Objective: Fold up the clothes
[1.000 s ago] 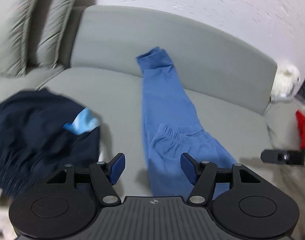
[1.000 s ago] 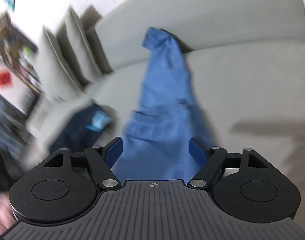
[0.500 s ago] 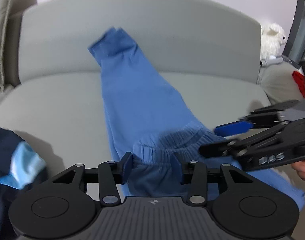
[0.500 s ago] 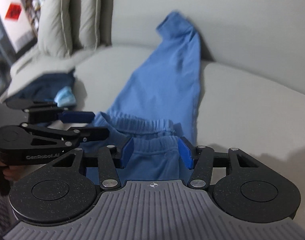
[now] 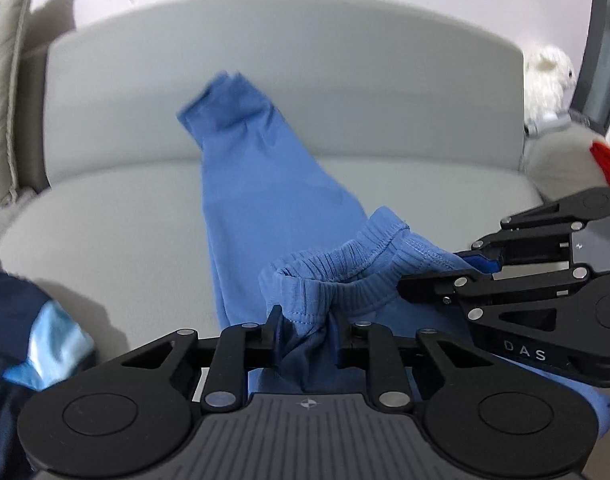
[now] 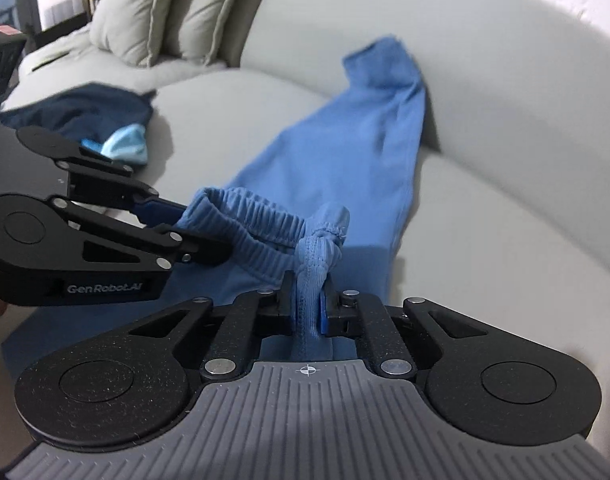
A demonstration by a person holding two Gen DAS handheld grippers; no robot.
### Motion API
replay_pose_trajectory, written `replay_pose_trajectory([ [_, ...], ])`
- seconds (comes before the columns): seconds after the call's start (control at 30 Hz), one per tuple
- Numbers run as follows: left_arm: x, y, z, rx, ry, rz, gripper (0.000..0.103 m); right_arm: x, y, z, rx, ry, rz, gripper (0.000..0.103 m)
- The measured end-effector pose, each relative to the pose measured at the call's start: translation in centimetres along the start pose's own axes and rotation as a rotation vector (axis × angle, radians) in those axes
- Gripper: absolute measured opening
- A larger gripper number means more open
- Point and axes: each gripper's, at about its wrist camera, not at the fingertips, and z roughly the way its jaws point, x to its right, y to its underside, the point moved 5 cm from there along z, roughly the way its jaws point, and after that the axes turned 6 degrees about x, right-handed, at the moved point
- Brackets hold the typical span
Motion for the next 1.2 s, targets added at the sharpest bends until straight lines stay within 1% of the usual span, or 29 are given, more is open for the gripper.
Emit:
replay_pose_trajectory([
  [0.1,-0.5,-1.3,0.2,0.035,-0.002,-0.021,0.021,0.9,-1.5,-0.8,0.06,0.022,0.023,0.01],
  [0.17,-0.6,-1.4,1.2,0.021,-0.013,-0.029,0.028,1.3,-2.3,-0.6,0.084,0.031,0.036,0.01],
  [0.2,-0.8,-1.0,2.1,-0.017,-0.039,-0.032,0.038,1.5,-2.5,-0.2,0.082,0.034,0.046,0.01],
  [0.23,-0.8,-0.8,2.6,-0.04,-0.057,-0.033,0.043,1.8,-2.4,0.8,0.061,0.034,0.067,0.011],
  [0.27,-1.0,-0.1,3.3,-0.087,-0.096,-0.038,0.044,2.1,-2.3,1.7,0.04,0.033,0.083,0.015],
  [0.3,-1.3,0.5,3.5,-0.125,-0.125,-0.047,0.05,2.3,-1.7,2.9,-0.017,0.027,0.107,0.026],
  [0.33,-1.5,0.7,2.9,-0.132,-0.124,-0.065,0.054,2.6,-0.9,4.2,-0.092,0.025,0.137,0.031],
  [0.37,-1.6,0.6,2.6,-0.129,-0.123,-0.072,0.057,2.9,-0.5,4.5,-0.124,0.036,0.162,0.037],
  [0.4,-2.0,0.6,1.2,-0.114,-0.124,-0.095,0.066,3.1,-0.3,4.3,-0.132,0.042,0.186,0.041],
  [0.43,-2.1,0.6,1.0,-0.113,-0.125,-0.1,0.071,3.3,-0.4,3.5,-0.111,0.035,0.207,0.044],
  [0.47,-2.6,0.6,-0.1,-0.11,-0.127,-0.13,0.07,3.7,-0.5,1.9,-0.076,0.031,0.235,0.053],
  [0.5,-3.1,0.7,-1.4,-0.116,-0.127,-0.185,0.07,4.0,-0.6,0.2,-0.048,0.037,0.256,0.061],
  [0.53,-3.4,0.7,-2.0,-0.12,-0.128,-0.213,0.07,4.2,-0.5,-1.4,-0.028,0.044,0.276,0.061],
  [0.6,-3.6,1.1,-4.6,-0.142,-0.146,-0.296,0.068,4.6,0.3,-4.2,-0.019,0.044,0.33,0.061],
  [0.67,-2.7,1.7,-6.5,-0.149,-0.162,-0.284,0.067,4.9,1.4,-6.9,-0.021,0.038,0.389,0.061],
  [0.73,-1.2,2.8,-8.2,-0.152,-0.163,-0.236,0.065,4.7,3.4,-9.4,-0.028,0.015,0.429,0.061],
  [0.77,0.0,3.3,-8.9,-0.142,-0.154,-0.192,0.064,4.5,4.5,-10.6,-0.032,0.001,0.445,0.06],
  [0.8,1.5,3.7,-9.2,-0.132,-0.125,-0.123,0.063,4.2,5.5,-11.6,-0.031,-0.017,0.45,0.059],
  [0.83,2.2,3.8,-9.2,-0.129,-0.106,-0.091,0.062,3.7,6.3,-12.4,-0.024,-0.039,0.432,0.059],
  [0.87,3.4,4.0,-8.7,-0.115,-0.068,-0.024,0.059,3.1,6.8,-12.9,-0.019,-0.054,0.407,0.059],
  [0.9,4.4,4.1,-7.5,-0.114,-0.043,0.045,0.055,2.4,7.0,-13.0,-0.019,-0.068,0.358,0.058],
  [0.93,4.6,4.2,-6.9,-0.122,-0.04,0.065,0.051,1.5,7.1,-13.1,-0.021,-0.088,0.277,0.058],
  [0.97,4.5,4.4,-5.4,-0.147,-0.05,0.083,0.05,0.9,7.1,-13.0,-0.023,-0.099,0.213,0.06],
  [1.0,4.0,4.7,-4.2,-0.181,-0.07,0.06,0.05,0.5,7.0,-12.6,-0.026,-0.096,0.153,0.06],
  [1.03,3.6,4.8,-3.6,-0.192,-0.076,0.038,0.05,0.3,6.7,-12.0,-0.029,-0.091,0.087,0.061],
  [1.07,2.9,4.8,-3.0,-0.2,-0.078,-0.012,0.05,0.3,6.5,-11.6,-0.031,-0.091,0.05,0.062],
  [1.1,2.4,4.7,-2.8,-0.2,-0.082,-0.031,0.049,0.4,6.2,-11.2,-0.034,-0.114,0.038,0.066],
  [1.13,2.0,4.5,-2.6,-0.2,-0.087,-0.051,0.049,0.7,5.9,-10.6,-0.041,-0.157,0.031,0.068],
  [1.2,1.4,4.3,-1.8,-0.202,-0.108,-0.038,0.049,1.0,5.6,-9.7,-0.054,-0.229,0.027,0.069],
])
